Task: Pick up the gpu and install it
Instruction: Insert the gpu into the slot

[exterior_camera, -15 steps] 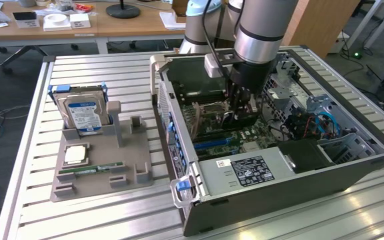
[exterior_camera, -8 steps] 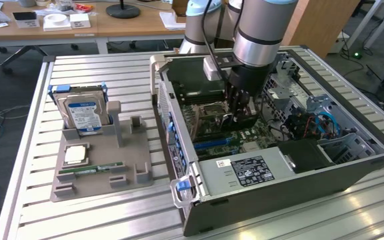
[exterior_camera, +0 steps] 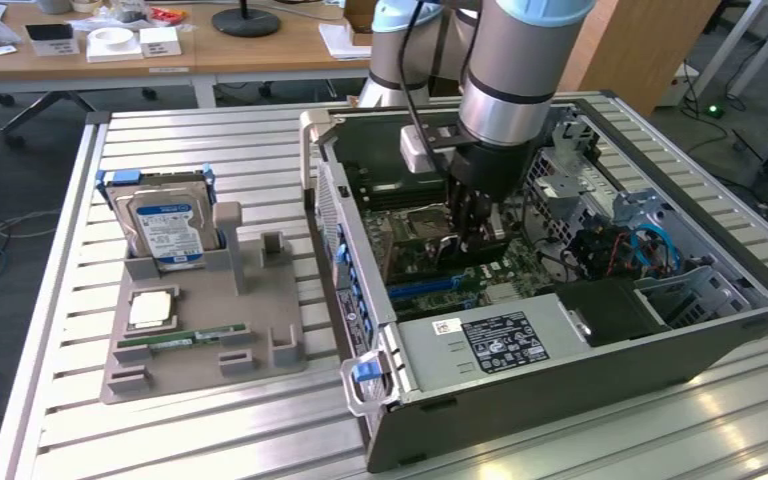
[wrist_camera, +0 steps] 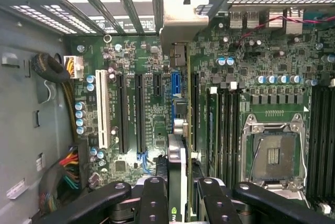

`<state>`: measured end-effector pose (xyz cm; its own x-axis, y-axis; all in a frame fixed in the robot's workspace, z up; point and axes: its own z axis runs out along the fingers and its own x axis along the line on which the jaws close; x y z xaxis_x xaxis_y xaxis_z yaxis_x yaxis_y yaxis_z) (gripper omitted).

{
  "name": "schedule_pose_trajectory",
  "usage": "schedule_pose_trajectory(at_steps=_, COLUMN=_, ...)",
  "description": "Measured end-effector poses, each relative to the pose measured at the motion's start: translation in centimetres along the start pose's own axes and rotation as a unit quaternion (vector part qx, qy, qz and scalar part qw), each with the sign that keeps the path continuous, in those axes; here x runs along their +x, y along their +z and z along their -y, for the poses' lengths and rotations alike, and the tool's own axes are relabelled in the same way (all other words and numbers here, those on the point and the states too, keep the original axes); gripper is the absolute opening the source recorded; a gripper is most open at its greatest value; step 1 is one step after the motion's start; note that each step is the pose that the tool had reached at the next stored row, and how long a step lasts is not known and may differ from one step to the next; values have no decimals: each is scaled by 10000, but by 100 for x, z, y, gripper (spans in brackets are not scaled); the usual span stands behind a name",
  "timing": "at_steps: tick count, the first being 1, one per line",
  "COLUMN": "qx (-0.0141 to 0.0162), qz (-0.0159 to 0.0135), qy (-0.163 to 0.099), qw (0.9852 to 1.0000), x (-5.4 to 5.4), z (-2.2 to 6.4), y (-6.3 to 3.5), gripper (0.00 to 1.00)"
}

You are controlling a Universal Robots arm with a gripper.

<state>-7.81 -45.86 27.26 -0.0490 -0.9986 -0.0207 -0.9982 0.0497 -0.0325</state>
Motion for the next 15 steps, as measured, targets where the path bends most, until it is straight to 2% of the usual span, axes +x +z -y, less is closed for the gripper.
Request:
schedule_pose_trajectory(at_steps=7, qx=0, qz=1, qy=0, qw=10000, x=5, z=-100, y=19, gripper=27)
schedule_pose_trajectory(at_steps=15, qx=0, qz=1, qy=1, qw=10000, x=28, z=-120, y=35, gripper=27)
